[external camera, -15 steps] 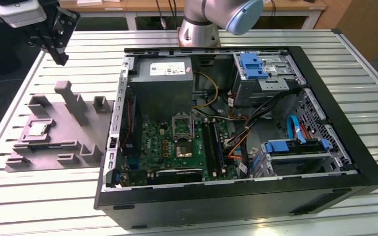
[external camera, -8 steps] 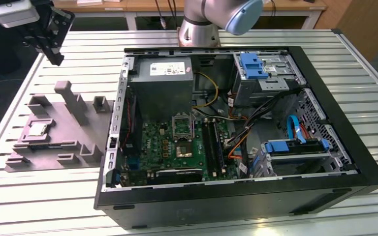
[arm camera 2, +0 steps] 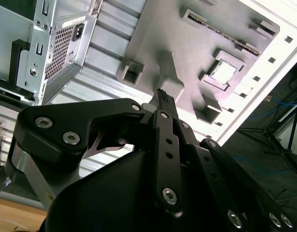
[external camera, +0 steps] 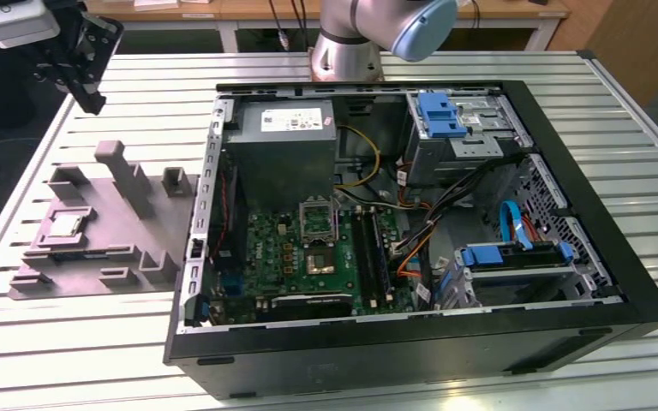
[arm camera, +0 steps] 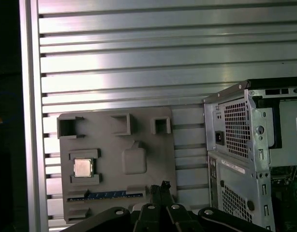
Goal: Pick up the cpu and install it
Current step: 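Reach for the cpu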
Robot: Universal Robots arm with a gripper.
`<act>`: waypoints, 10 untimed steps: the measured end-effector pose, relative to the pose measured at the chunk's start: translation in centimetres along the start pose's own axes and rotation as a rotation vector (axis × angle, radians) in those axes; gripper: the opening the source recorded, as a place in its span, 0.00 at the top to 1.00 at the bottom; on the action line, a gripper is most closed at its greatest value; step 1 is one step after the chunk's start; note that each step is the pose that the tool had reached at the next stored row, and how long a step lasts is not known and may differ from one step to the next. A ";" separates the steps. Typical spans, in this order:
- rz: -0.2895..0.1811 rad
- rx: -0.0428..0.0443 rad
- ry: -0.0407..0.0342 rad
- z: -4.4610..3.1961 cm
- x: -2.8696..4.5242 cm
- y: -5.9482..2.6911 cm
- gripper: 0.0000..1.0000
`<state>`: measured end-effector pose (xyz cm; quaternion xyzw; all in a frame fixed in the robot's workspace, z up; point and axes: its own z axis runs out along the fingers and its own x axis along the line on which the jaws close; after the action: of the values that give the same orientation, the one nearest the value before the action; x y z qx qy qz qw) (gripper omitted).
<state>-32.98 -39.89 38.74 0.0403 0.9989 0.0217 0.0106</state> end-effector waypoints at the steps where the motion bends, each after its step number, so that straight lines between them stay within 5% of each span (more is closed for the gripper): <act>1: 0.000 0.0000 0.0000 0.00 0.01 0.00 0.89; 10: 0.000 0.0000 0.0000 0.00 0.17 -0.02 0.89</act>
<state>-33.15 -39.89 38.74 0.0403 0.9989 0.0217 0.0107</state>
